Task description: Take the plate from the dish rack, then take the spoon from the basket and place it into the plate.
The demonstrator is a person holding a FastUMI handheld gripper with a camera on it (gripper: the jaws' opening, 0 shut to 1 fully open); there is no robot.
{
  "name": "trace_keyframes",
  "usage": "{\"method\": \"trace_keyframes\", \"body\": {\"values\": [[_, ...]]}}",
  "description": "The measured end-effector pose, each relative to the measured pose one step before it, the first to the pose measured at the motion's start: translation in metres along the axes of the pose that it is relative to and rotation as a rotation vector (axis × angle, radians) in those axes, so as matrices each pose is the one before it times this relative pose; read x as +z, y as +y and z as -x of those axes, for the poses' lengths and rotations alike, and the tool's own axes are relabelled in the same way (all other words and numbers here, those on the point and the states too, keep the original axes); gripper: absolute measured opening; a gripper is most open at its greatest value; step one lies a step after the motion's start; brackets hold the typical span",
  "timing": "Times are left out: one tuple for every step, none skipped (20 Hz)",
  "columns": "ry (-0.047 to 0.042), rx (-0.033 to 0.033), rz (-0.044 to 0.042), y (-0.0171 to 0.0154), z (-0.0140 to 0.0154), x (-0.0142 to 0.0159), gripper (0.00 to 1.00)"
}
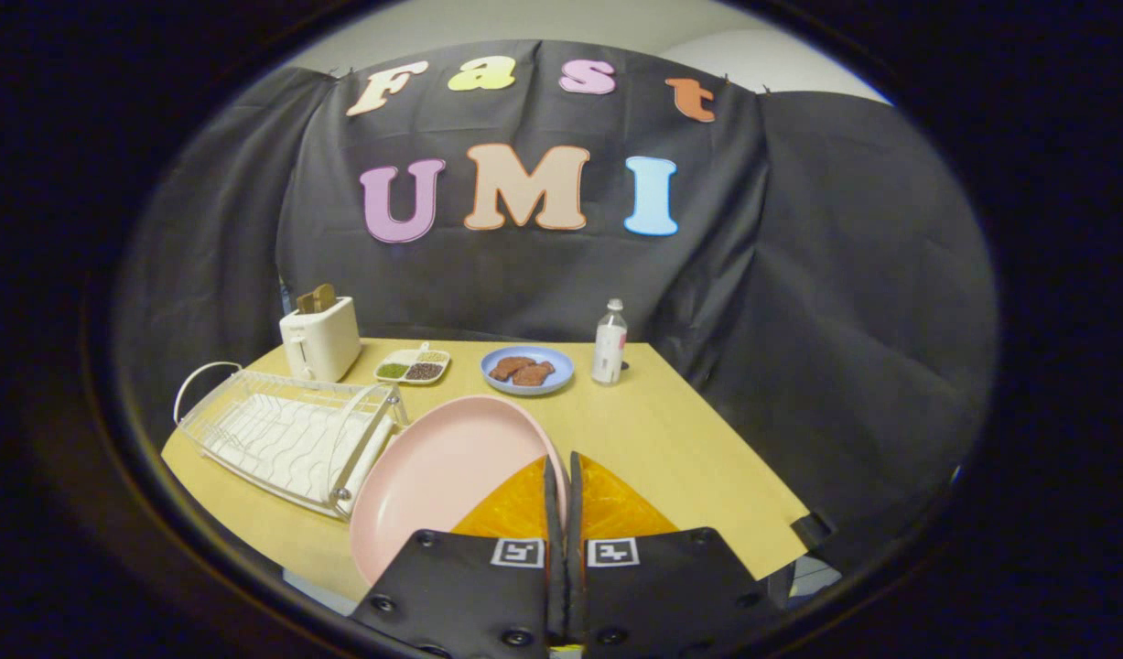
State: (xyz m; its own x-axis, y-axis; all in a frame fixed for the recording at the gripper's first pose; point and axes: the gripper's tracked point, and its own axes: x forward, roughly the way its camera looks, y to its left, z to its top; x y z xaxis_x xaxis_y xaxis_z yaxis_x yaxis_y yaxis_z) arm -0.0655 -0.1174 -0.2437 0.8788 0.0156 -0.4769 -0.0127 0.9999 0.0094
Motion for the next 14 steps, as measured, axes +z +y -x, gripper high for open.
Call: {"method": "trace_keyframes", "body": {"values": [[0.00839, 0.01218, -0.02269, -0.00014, -0.00256, -0.00735, 0.03], [0.00261, 0.01652, -0.02465, 0.00016, -0.00405, -0.00577, 0.03], [0.00273, 0.01290, -0.01524, 0.00069, -0.00136, -0.00512, 0.03], [0.00039, 0.01697, -0.00698, 0.00205, 0.00008, -0.00357, 0.03], [0.00228, 0.01255, -0.00459, 0.00082, 0.00035, -0.00335, 0.03], [0.00975, 0.00838, -0.00206, -0.00086, -0.00201, -0.00713, 0.03], [0.00905, 0.00564, -0.00379, -0.00170, -0.00168, -0.00623, 0.03], [0.01256, -0.00190, -0.00222, -0.00257, -0.00102, -0.00579, 0.03], [0.01489, -0.00435, -0.00370, -0.00322, -0.00184, -0.00752, 0.03], [0.01286, -0.00297, -0.00716, -0.00313, -0.00179, -0.00702, 0.03], [0.01233, -0.00228, -0.00883, -0.00430, -0.00233, -0.00772, 0.03], [0.01206, -0.00180, -0.01034, -0.00297, -0.00293, -0.00820, 0.03], [0.01233, -0.00297, -0.01267, -0.00276, -0.00390, -0.00701, 0.03], [0.01557, -0.00016, -0.01538, -0.00358, -0.00491, -0.00944, 0.03]]}}
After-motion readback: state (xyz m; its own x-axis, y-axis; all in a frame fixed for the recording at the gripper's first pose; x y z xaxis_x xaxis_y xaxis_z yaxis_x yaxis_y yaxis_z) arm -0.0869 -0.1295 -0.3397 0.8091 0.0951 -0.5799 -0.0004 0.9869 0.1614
